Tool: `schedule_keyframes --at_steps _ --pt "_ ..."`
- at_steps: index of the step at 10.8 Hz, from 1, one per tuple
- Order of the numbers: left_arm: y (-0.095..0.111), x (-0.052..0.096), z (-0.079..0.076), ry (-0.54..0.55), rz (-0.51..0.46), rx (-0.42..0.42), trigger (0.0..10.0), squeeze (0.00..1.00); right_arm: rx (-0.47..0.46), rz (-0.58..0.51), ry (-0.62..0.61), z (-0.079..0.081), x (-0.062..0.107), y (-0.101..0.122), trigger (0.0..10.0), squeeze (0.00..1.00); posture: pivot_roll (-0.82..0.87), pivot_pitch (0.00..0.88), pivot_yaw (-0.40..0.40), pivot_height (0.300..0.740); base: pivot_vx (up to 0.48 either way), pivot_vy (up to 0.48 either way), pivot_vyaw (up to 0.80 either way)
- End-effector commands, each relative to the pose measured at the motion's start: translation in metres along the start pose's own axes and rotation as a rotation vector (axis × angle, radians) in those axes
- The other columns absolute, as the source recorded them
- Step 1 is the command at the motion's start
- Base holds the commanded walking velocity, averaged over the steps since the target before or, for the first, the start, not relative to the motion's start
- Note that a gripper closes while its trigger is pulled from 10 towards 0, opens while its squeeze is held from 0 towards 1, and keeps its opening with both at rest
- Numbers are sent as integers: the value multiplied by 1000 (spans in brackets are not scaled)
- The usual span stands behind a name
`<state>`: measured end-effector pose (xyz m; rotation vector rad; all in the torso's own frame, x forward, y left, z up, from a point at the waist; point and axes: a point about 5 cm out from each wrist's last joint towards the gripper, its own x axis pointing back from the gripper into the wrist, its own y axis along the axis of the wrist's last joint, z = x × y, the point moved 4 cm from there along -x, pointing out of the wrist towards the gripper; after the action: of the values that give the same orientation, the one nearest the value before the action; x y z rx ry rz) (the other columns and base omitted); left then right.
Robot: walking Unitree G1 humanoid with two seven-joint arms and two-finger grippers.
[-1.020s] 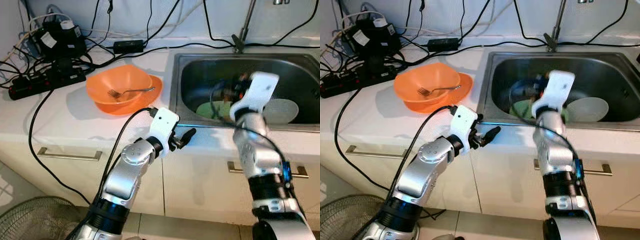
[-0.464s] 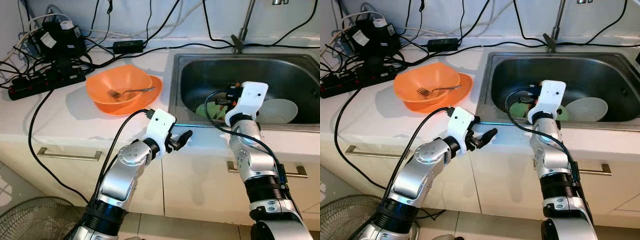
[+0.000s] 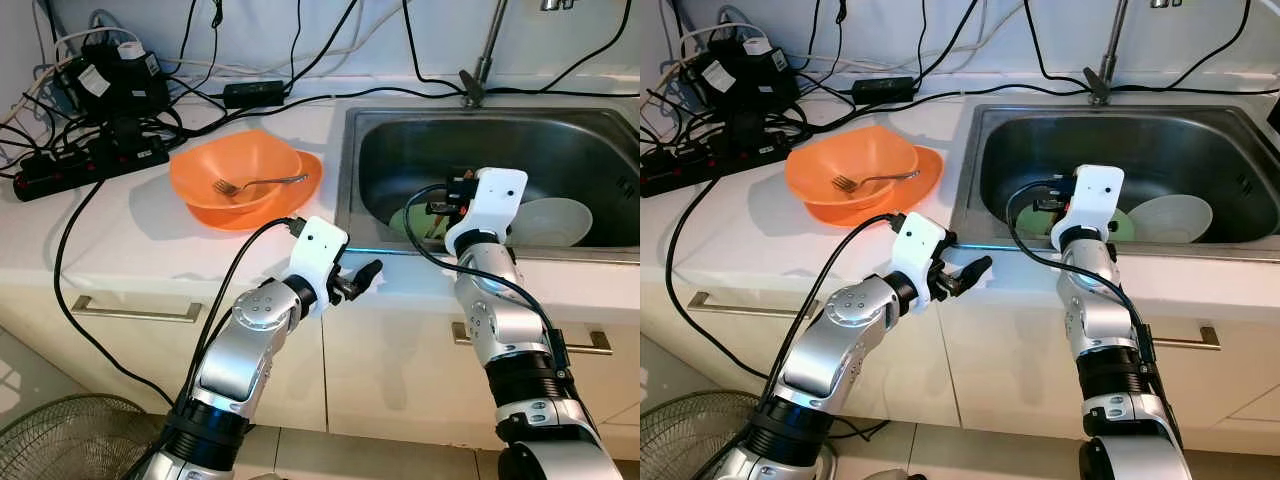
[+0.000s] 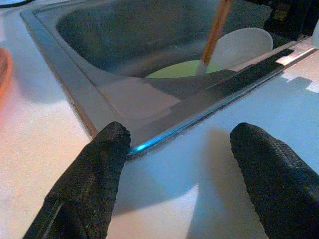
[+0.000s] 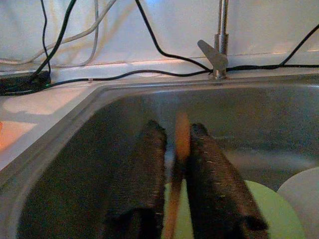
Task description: Kitchen organization
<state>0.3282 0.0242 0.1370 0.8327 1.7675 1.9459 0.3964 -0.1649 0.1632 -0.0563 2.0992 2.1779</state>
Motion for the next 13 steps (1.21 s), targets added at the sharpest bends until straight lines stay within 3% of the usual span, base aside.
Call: schedule_keyframes --at_steps 1,4,5,6,9,11,13 --pt "7 1 5 16 -10 -7 10000 0 3 -21 16 6 -2 7 10000 1000 49 0 53 740 0 0 0" --pt "8 2 8 30 -14 -5 10000 0 0 -22 20 7 -2 8 10000 1000 58 0 50 740 0 0 0" --pt "8 2 9 34 -13 -6 10000 0 6 -23 18 6 -2 8 10000 859 57 0 50 740 0 0 0" --pt "8 2 10 42 -13 -10 10000 0 32 -53 4 4 -3 15 10000 0 58 0 51 740 0 0 0" --pt "13 1 14 63 -29 -19 10000 0 36 -176 -28 -4 -7 52 10000 0 52 0 56 740 0 0 0" --pt "18 1 17 83 -50 -25 10000 0 7 -332 -32 -4 -5 100 10000 0 41 0 63 740 0 0 0" --pt "23 1 21 104 -76 -38 10000 0 -7 -357 16 7 1 105 10000 0 36 0 64 740 0 0 0"
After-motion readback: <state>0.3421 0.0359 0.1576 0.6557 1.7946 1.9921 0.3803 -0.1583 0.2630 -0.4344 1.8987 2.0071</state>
